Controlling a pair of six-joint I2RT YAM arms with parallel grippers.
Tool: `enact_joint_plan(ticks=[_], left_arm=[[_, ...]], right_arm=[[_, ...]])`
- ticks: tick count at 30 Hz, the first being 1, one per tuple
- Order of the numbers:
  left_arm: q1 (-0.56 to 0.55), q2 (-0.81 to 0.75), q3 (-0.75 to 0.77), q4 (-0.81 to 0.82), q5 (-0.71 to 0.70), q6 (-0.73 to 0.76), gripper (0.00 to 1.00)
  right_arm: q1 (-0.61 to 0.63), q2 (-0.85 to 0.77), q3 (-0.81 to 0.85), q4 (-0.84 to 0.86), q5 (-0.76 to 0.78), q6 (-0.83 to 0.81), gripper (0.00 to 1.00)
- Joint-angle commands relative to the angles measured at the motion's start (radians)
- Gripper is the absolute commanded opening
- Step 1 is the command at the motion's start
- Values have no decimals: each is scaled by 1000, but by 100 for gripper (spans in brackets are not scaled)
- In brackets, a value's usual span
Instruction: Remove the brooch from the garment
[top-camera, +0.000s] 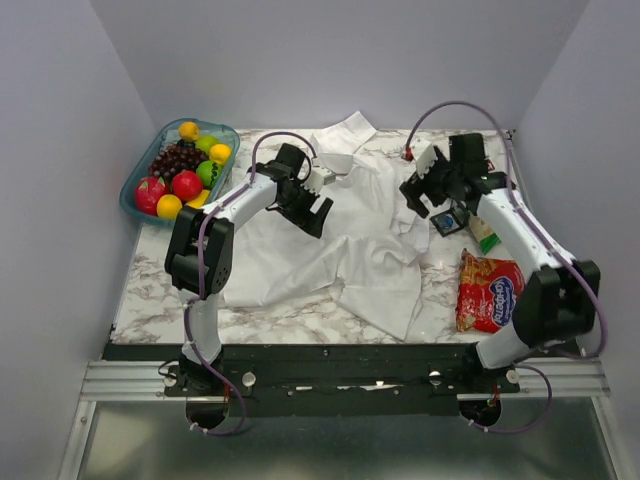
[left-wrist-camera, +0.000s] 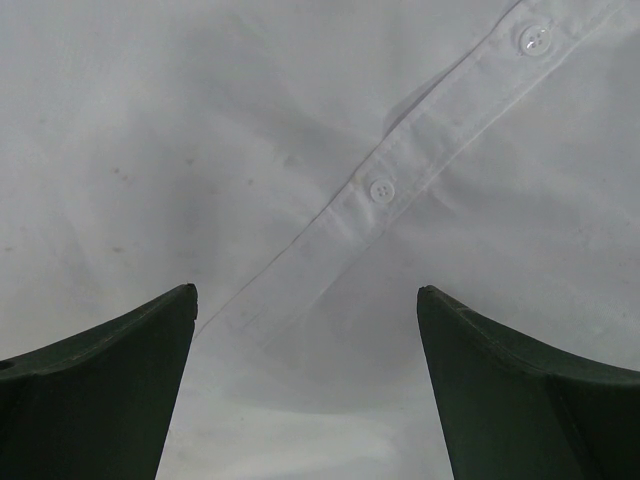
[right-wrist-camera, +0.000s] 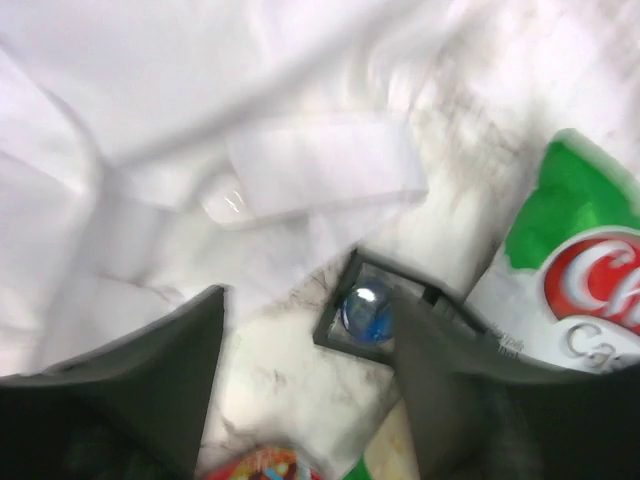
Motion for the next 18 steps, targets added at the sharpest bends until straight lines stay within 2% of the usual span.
enact_joint_plan(ticks=[1,3,5,8,10,12,15,18], left_arm=[[-4,-28,37,-17,7,12,99],[-1,-48,60,-20,-1,13,99],[6,-65,99,-21,-1,30,99],[54,-110,184,-17,-1,21,99],[126,-143,225,12,1,-11,99],[176,-165,287,60,-45,-65,99],[246,-176,351,83,-122,-67,99],[267,-194,335,106,-255,-47,99]], right_arm=[[13,-167,10,291,-261,297,99],[14,-100,156,247,-197,400,100],[14,-55,229,230,-130,523,100],[14,-43,318,225,15,610,100],[14,-38,375,219,159,655,100],[14,-35,400,216,307,670,100],[14,-41,375,258,458,664,100],[13,-48,326,299,521,672,100]])
